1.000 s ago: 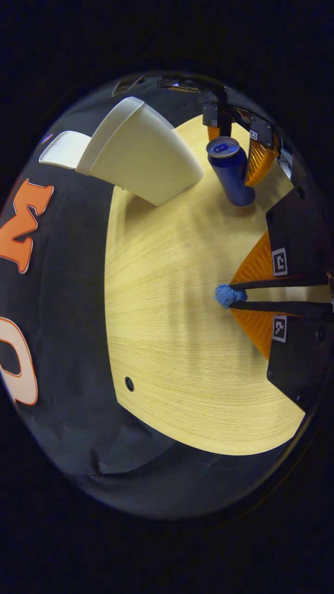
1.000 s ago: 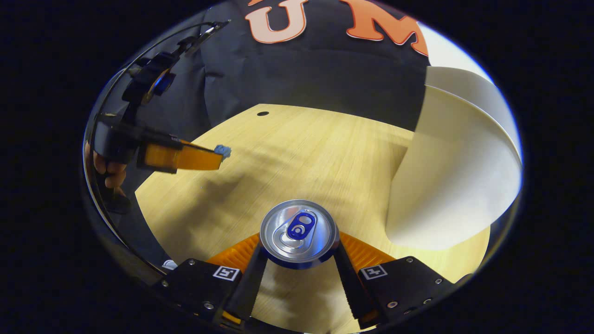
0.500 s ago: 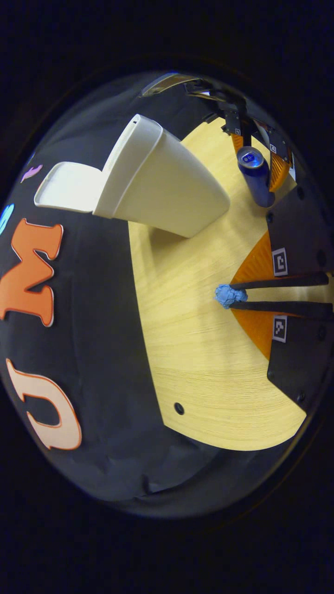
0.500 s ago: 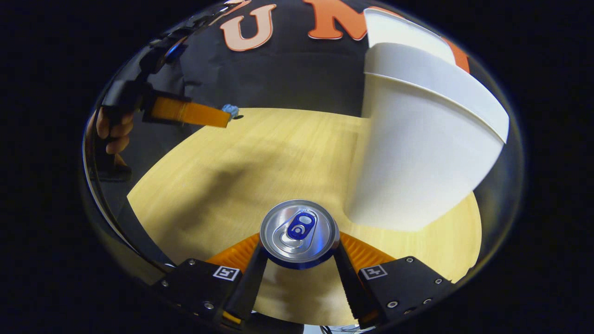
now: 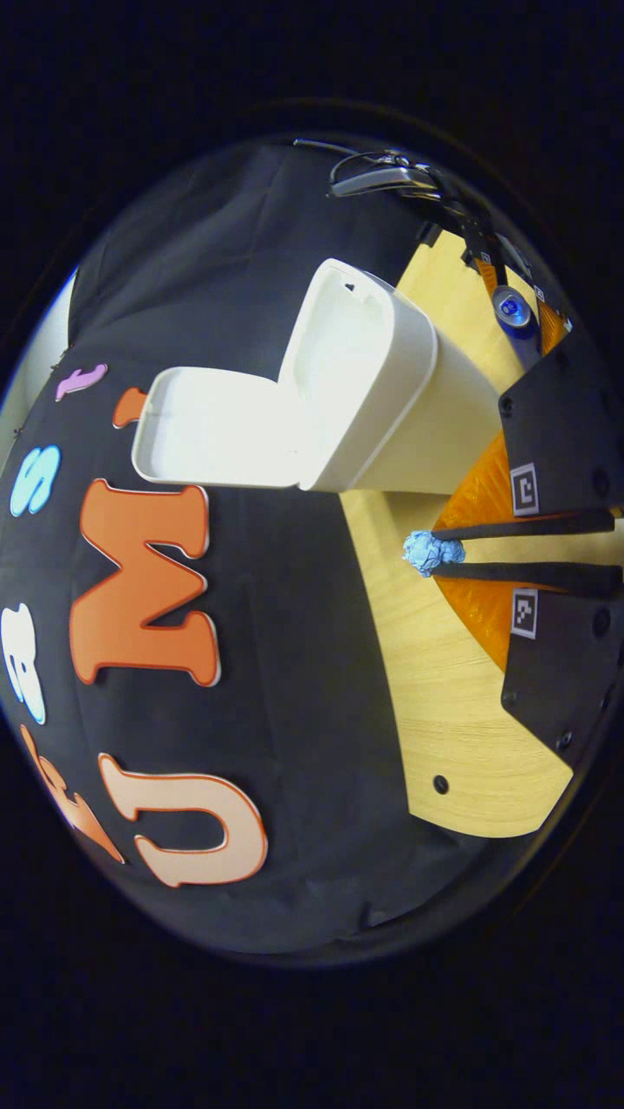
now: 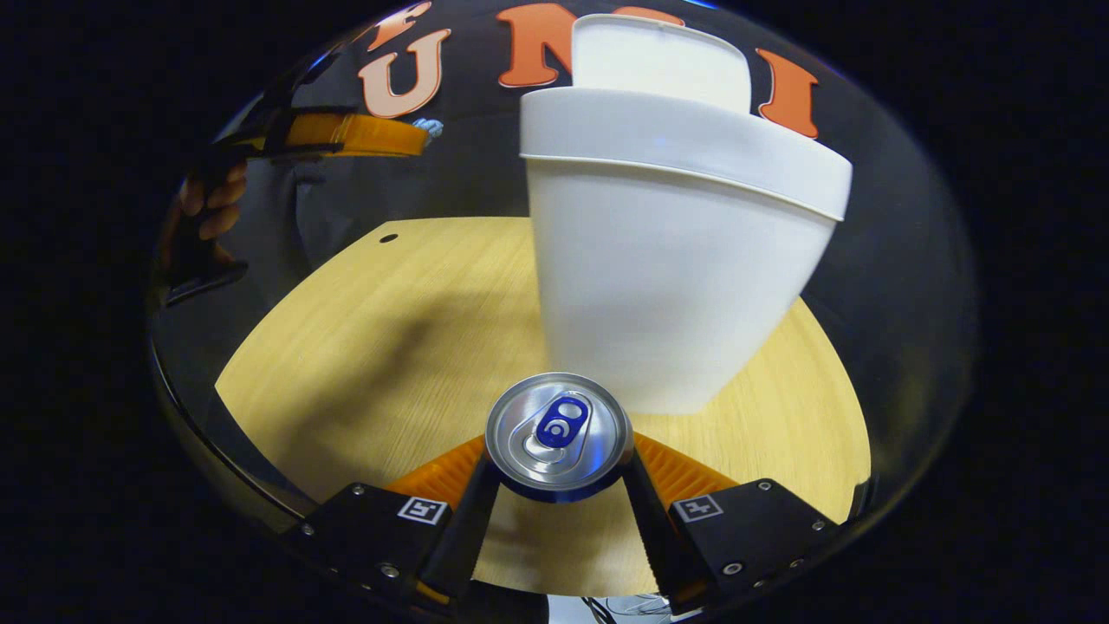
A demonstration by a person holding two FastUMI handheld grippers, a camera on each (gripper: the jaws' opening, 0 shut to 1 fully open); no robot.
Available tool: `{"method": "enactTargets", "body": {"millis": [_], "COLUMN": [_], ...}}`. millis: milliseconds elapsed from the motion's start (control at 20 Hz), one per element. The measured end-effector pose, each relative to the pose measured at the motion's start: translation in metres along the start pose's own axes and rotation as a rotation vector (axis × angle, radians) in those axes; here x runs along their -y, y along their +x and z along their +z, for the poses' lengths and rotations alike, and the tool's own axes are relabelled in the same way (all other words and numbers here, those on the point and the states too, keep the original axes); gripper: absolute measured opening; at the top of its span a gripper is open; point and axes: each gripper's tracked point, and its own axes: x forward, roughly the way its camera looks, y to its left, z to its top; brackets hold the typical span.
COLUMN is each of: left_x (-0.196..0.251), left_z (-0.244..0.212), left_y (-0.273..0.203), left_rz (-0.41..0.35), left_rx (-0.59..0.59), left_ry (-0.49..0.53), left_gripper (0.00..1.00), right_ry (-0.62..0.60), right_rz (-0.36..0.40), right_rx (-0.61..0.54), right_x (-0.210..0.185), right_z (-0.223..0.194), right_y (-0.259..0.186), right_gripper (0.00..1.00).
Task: Press the lid of the desktop garbage bin to open it, pick up the crumpled paper on the desktop and throw it into the bin, then pick up the pop can on the desktop and drop it into the bin, and finally close the garbage bin lid.
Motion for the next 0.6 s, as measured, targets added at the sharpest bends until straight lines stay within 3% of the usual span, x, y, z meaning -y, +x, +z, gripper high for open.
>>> {"method": "enactTargets", "body": {"millis": [350, 600], "left_x": [0.055, 0.094], "left_z": [0.065, 0.078], "left_y": [0.009, 0.015], "left_rz": [-0.094, -0.181], "left_rx": [0.147, 0.184], "left_ry": [0.037, 0.037], "left_gripper": [0.17, 0.17], "right_ry": [0.043, 0.083], "right_rz": [-0.064, -0.104], "right_rx": [0.006, 0.007], "right_x": [0.003, 0.005], "right_z": [0.004, 0.006], "right_y": [0.002, 0.003], "right_gripper": [0.8, 0.8]}}
